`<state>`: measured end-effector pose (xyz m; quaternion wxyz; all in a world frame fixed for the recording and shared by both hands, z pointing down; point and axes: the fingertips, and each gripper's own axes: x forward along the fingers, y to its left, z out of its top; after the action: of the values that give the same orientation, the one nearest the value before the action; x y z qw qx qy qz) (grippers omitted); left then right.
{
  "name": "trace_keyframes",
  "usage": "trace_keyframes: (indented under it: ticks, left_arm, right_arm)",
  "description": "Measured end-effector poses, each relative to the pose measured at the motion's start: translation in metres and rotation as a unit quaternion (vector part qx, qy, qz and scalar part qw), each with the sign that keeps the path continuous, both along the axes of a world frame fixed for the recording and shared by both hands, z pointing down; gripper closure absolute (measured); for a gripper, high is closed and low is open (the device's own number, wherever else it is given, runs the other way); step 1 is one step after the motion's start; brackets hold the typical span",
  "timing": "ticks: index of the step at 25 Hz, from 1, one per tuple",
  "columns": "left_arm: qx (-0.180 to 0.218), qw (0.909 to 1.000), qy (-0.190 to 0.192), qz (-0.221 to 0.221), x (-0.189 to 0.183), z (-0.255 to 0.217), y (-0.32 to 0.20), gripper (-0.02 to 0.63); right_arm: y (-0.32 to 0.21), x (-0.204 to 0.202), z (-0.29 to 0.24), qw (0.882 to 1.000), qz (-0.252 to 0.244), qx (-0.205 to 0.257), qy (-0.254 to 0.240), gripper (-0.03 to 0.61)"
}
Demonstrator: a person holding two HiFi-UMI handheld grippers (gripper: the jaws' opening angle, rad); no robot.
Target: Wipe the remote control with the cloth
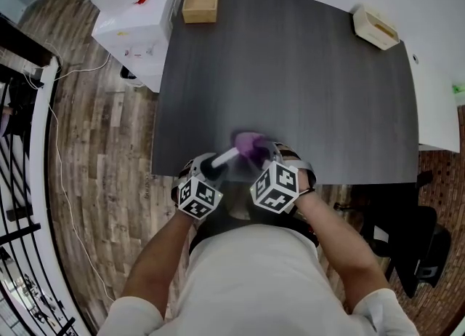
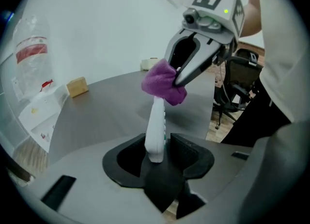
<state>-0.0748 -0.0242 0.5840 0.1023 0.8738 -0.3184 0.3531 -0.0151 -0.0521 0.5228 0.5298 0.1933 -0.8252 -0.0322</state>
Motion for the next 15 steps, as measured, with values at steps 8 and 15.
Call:
trace_keyframes:
  ticks: [8, 15]
  left_arm:
    - [0.072, 0.9960, -0.053, -0.011, -0.001, -0.033, -0.009, 0.508]
    - [0.140, 0.9710, -0.181, 0.071, 0.016, -0.047, -0.013, 0.508]
  right_arm:
    - [-0.019, 0.018, -0.013, 0.997, 0.073, -0.009, -0.034, 0.474]
    - [-0.048, 0.040, -0.001, 0.991, 0.134, -0.020, -0.001, 0.474]
